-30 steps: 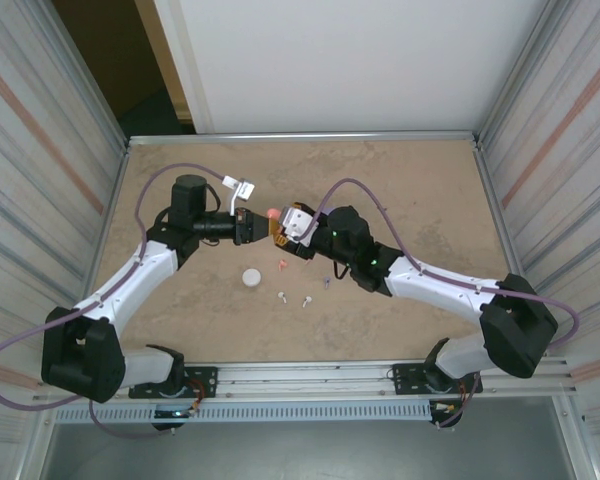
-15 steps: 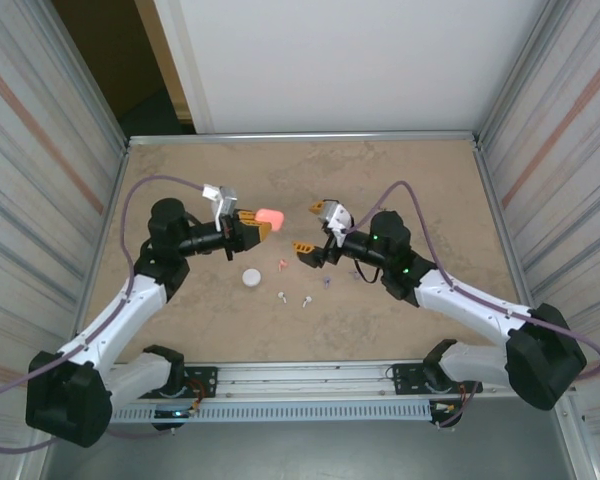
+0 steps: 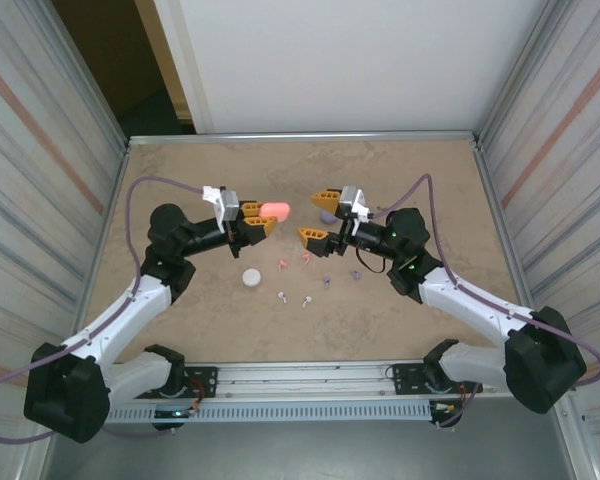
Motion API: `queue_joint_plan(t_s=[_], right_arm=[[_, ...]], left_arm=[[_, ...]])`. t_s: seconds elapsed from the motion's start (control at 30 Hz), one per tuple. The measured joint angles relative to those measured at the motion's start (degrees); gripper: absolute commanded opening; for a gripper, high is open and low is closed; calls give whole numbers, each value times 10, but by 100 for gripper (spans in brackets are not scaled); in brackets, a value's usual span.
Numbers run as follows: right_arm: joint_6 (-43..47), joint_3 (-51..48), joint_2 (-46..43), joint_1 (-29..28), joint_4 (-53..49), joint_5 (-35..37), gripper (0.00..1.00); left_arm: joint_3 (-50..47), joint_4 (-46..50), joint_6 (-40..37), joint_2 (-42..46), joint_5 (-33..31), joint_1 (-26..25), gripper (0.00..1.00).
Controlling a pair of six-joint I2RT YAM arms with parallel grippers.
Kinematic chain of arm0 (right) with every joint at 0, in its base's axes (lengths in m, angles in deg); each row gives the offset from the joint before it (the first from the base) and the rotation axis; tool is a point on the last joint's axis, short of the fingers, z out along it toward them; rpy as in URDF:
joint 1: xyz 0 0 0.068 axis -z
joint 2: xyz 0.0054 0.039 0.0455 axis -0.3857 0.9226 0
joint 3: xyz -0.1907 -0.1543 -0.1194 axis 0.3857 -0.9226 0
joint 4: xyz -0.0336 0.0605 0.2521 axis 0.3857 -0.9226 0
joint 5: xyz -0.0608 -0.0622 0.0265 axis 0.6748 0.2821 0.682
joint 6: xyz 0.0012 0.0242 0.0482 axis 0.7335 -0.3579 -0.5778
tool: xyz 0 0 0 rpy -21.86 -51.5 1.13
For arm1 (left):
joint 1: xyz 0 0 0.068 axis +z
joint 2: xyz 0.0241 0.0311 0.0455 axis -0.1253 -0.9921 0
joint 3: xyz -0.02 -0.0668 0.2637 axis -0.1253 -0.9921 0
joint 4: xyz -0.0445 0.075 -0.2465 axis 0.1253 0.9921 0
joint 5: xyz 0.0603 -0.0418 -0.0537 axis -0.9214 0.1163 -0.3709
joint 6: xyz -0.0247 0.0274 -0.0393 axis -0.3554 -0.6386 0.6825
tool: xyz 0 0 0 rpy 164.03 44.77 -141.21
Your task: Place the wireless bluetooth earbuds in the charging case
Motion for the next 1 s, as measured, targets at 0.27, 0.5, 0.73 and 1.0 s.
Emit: queue_joint_plan(t_s=[0.27, 0.5, 0.73, 1.0], right_arm=[[-15, 43, 54, -5, 24, -13, 74], [-25, 60, 80, -6, 31, -14, 72], [-27, 72, 97, -7, 35, -11, 69], [-27, 86, 104, -6, 35, -12, 66]], left_arm=[[0, -6, -12, 5, -5, 0, 0], [0, -5, -17, 5, -6, 0, 0], [0, -5, -21, 5, -5, 0, 0], [0, -5, -21, 5, -10, 0, 0]])
